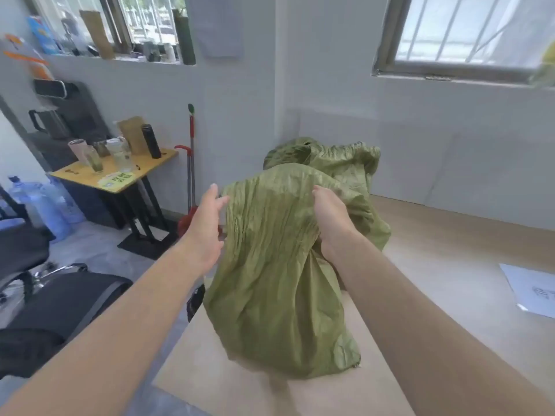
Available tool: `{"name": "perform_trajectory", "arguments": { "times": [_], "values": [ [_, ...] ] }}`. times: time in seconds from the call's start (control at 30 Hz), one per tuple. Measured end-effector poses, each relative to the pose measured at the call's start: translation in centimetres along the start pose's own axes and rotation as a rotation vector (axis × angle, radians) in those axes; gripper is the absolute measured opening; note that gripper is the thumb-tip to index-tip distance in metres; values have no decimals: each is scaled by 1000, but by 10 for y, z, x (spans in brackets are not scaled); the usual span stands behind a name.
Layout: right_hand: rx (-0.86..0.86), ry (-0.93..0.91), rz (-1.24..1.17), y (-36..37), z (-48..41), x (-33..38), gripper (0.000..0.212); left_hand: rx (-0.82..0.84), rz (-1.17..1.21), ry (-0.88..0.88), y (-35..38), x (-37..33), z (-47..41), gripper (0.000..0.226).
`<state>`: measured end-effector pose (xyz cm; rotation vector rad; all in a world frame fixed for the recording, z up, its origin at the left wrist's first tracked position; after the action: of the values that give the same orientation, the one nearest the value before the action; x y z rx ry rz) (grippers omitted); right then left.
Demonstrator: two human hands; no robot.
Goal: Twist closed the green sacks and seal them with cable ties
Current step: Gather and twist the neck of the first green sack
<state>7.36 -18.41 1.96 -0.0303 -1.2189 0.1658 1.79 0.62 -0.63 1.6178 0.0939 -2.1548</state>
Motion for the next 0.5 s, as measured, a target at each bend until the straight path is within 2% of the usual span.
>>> {"name": "perform_trajectory", "arguments": {
  "times": [0.23,0.4,0.5],
  "values": [
    [-156,46,-1,18,-16,-1,49,62,-75,-126,-19,-9,-47,70],
    [-159,137,-21,20,-18,7,42,120,-164,-85,-24,-13,-72,74],
    [-157,164,-42,21,-17,19,45,158,-77,-80,-26,-19,-79,70]
  ]
}}
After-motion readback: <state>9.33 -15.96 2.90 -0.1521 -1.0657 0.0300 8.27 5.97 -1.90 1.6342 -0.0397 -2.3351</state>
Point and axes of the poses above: each hand's wrist, its own z-axis away from the middle knuckle, its own y-axis out of the palm, x = y × z, the point moved 2 cm from there along -z, towards the middle knuckle, and after that the axes turned 5 degrees about z, right-handed, at the moved point
